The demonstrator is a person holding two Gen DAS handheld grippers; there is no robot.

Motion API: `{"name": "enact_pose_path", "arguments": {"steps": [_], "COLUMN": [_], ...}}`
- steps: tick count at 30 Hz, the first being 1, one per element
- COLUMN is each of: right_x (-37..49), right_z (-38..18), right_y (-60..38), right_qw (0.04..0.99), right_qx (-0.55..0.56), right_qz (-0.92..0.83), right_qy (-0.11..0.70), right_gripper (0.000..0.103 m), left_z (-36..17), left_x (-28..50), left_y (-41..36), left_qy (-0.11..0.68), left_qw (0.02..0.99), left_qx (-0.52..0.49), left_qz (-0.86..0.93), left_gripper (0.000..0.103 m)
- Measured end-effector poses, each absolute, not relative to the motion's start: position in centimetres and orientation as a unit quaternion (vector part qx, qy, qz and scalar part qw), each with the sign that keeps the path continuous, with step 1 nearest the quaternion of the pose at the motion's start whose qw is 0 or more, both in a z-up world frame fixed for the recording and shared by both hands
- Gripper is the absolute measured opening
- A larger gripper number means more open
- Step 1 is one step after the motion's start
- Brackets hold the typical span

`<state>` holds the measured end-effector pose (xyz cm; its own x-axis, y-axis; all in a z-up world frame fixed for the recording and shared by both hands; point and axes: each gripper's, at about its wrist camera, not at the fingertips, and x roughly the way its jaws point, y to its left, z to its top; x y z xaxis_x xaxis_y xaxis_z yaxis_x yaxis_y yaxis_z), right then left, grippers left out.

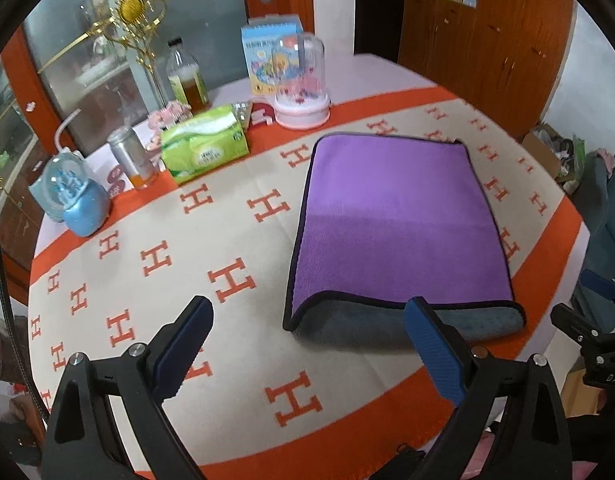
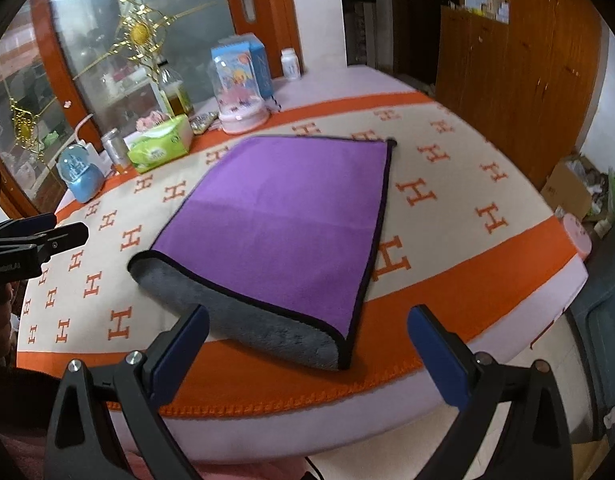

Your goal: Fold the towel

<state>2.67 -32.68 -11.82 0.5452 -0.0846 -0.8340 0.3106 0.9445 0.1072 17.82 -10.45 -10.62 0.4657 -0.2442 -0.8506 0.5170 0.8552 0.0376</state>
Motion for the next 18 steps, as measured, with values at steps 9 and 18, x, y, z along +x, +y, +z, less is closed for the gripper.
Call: {"name": "enact_pose_path", "arguments": {"steps": [9,18], "right_x": [4.4,5.0], "right_z": [-15.5,-18.2], "right_y": [-34.7,-35.8], "right_qw": [0.837,0.808], "right_qx": [0.176,0.216], "right_qz": [-0.094,-0.080], "right_qy": [0.509,0.542], "right_gripper": [0.085,0.058], "left_z": [-15.1,-18.5], "left_x": [20.8,22.5], "left_y": [-12.9,-13.9], "left_qy": [0.506,0.534], "left_qw": [0.811,0.786], "left_qx": [0.185,0.203], "left_qz": [-0.227,-0.237], "left_gripper": [0.095,0.085]}}
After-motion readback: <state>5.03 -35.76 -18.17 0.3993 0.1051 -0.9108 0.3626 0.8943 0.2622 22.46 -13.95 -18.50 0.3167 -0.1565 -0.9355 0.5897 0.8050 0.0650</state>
